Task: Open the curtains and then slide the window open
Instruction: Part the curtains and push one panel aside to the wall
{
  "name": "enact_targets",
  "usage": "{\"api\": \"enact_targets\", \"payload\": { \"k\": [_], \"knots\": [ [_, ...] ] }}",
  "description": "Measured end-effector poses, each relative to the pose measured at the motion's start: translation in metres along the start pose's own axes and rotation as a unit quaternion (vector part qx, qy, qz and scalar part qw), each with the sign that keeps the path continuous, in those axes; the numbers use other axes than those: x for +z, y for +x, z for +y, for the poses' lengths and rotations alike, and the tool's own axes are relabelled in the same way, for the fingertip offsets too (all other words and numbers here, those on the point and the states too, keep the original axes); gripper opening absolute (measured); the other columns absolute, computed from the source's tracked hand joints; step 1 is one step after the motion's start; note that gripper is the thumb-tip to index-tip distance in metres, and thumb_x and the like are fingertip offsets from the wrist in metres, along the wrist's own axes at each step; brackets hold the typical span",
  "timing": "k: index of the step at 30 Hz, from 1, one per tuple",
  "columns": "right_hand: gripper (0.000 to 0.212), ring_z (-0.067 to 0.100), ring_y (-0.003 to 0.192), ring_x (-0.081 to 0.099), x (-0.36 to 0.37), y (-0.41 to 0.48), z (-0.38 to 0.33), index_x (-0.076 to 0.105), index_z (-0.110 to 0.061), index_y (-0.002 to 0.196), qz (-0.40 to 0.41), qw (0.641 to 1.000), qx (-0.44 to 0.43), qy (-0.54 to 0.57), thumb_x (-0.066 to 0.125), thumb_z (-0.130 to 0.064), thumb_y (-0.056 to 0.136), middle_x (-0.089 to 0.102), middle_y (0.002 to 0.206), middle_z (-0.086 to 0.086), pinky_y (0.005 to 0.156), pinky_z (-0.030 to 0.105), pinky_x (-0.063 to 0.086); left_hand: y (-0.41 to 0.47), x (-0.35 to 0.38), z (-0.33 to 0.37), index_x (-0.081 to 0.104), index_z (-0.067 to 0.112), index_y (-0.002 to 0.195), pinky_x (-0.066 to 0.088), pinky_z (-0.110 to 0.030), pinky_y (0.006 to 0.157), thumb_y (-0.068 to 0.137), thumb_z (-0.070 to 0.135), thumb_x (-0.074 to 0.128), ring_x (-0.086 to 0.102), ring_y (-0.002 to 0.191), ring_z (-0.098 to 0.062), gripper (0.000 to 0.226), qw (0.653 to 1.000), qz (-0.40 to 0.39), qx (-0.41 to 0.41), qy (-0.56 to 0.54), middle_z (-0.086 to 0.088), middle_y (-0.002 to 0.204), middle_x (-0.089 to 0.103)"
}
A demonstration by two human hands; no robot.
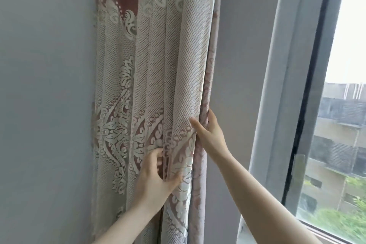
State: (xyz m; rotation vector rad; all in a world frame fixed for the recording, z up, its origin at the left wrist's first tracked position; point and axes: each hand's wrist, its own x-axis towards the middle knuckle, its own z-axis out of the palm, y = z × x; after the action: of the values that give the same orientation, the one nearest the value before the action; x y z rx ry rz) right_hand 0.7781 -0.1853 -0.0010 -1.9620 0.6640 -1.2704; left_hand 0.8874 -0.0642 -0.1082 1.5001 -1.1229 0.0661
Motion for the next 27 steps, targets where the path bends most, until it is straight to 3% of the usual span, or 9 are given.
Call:
{"api": "enact_targets", "payload": {
  "k": [3,7,14,19,24,27],
  "knots": [
    [0.080,0.015,0.127,0.053,-0.012,-0.026,-0.012,0.041,-0.028,0.142,0.023,1.000,-0.005,-0.001,0.060,-0.066,0.074,0.055,0.139,-0.005,0.106,0.046,0.045,-0.009,-0.012,0.024,0.038,0.030,0.130,0.051,-0.027,0.085,0.059,0.076,0.058,0.053,0.105,-0.003,0.086,0.999,-0.003,0.032,0.014,0.012,0.121,0.050],
    [0.086,0.018,0.137,0.043,-0.024,-0.052,-0.019,0.026,-0.024,0.152,0.033,0.999,0.020,-0.011,0.064,-0.059,0.083,0.038,0.154,0.002,0.111,0.046,0.040,-0.009,-0.021,0.034,0.042,0.033,0.124,0.052,-0.024,0.084,0.068,0.060,0.067,0.054,0.102,-0.002,0.067,0.998,-0.012,0.063,0.015,0.010,0.115,0.051],
    [0.078,0.019,0.138,0.040,-0.036,-0.082,-0.024,0.027,-0.022,0.152,0.082,0.995,0.043,-0.044,0.060,-0.052,0.088,0.036,0.155,0.003,0.110,0.039,0.038,-0.016,-0.035,0.030,0.046,0.036,0.116,0.054,-0.027,0.082,0.072,0.046,0.072,0.057,0.097,-0.002,0.052,0.996,-0.052,0.067,-0.033,0.013,0.110,0.055],
    [0.071,0.012,0.120,0.047,-0.037,-0.109,-0.029,0.031,-0.024,0.150,0.115,0.990,0.070,-0.051,0.060,-0.047,0.090,0.042,0.149,0.004,0.094,0.028,0.037,-0.019,-0.044,0.038,0.048,0.033,0.115,0.054,-0.025,0.080,0.071,0.049,0.069,0.058,0.096,-0.003,0.051,0.989,-0.096,0.082,-0.074,0.017,0.106,0.054],
    [0.074,0.017,0.126,0.049,-0.050,-0.141,-0.026,0.032,-0.024,0.150,0.142,0.983,0.085,-0.077,0.061,-0.049,0.087,0.043,0.149,0.005,0.097,0.030,0.042,-0.031,-0.029,0.038,0.052,0.035,0.110,0.052,-0.022,0.080,0.077,0.031,0.072,0.059,0.093,-0.003,0.038,0.978,-0.149,0.061,-0.132,0.014,0.103,0.059],
    [0.084,0.019,0.129,0.049,-0.061,-0.164,-0.028,0.033,-0.025,0.148,0.146,0.980,0.098,-0.097,0.058,-0.061,0.076,0.044,0.148,0.003,0.105,0.039,0.045,-0.041,-0.016,0.040,0.055,0.032,0.103,0.053,-0.023,0.079,0.078,0.024,0.072,0.061,0.086,-0.004,0.032,0.969,-0.176,0.040,-0.170,0.007,0.099,0.062]
  ]
}}
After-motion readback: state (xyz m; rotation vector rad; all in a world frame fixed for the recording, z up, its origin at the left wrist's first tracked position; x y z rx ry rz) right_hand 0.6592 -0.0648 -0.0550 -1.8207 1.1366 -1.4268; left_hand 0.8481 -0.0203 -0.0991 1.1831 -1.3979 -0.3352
